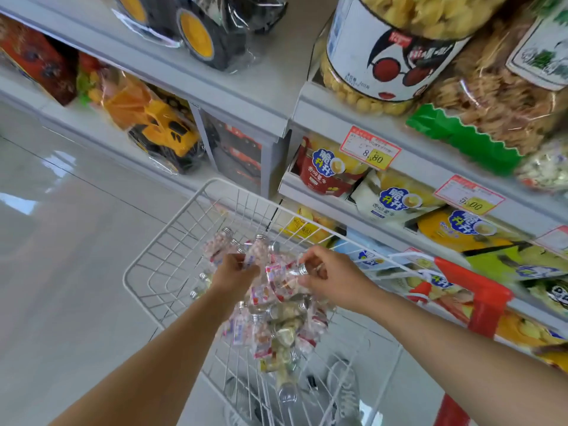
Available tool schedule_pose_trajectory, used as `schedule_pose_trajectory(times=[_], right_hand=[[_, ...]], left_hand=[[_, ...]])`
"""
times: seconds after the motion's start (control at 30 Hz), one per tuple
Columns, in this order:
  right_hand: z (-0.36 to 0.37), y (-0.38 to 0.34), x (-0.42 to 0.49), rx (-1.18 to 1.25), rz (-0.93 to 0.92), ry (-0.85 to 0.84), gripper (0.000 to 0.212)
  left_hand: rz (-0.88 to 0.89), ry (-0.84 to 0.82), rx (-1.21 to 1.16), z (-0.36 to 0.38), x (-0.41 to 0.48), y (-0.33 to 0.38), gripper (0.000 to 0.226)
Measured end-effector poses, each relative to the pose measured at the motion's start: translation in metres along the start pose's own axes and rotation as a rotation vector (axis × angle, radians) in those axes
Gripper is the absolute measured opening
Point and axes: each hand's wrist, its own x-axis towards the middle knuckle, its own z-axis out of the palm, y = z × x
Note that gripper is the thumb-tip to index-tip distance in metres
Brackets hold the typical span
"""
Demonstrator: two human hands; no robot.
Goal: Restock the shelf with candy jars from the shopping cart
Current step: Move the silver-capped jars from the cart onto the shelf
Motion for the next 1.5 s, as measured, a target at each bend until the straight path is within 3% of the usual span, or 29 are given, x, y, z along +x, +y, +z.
schedule_pose_trajectory(times=[0.17, 0.33, 0.47, 0.57, 0.77, 0.97, 1.2, 1.5], right_hand=[[-0.037, -0.053, -0.029, 0.105, -0.135, 0.111, 0.022], [-0.077, -0.094, -0.063, 0.127, -0.274, 0.237, 0.018], [-0.109, -0.113, -0.095, 0.099, -0.357, 0.311, 0.019], [-0.135, -0.122, -0.125, 0.089, -0.425, 0.326, 0.019], [-0.201, -0.146, -0.189, -0.003, -0.603, 0.458, 0.025], [-0.277, -0.165, -0.256, -0.042, -0.767, 0.641, 0.027], [-0.375, -0.152, -0.300, -0.265, -0.698, 0.830, 0.032], [-0.462, -0.132, -0.292, -0.486, -0.394, 0.885, 0.037]], left_hand=[[0.129, -0.139, -0.245, -0.033, -0.055, 0.059, 0.031], [0.295, -0.218, -0.197, -0.046, -0.110, 0.103, 0.054], [0.395, -0.278, -0.194, -0.042, -0.151, 0.128, 0.036], [0.395, -0.223, -0.243, -0.030, -0.184, 0.146, 0.026], [0.791, -0.115, -0.239, 0.006, -0.263, 0.211, 0.020], [1.122, -0.167, -0.198, 0.044, -0.332, 0.290, 0.027], [1.300, -0.191, -0.140, 0.101, -0.357, 0.369, 0.029], [1.247, -0.098, 0.091, 0.170, -0.312, 0.448, 0.040]])
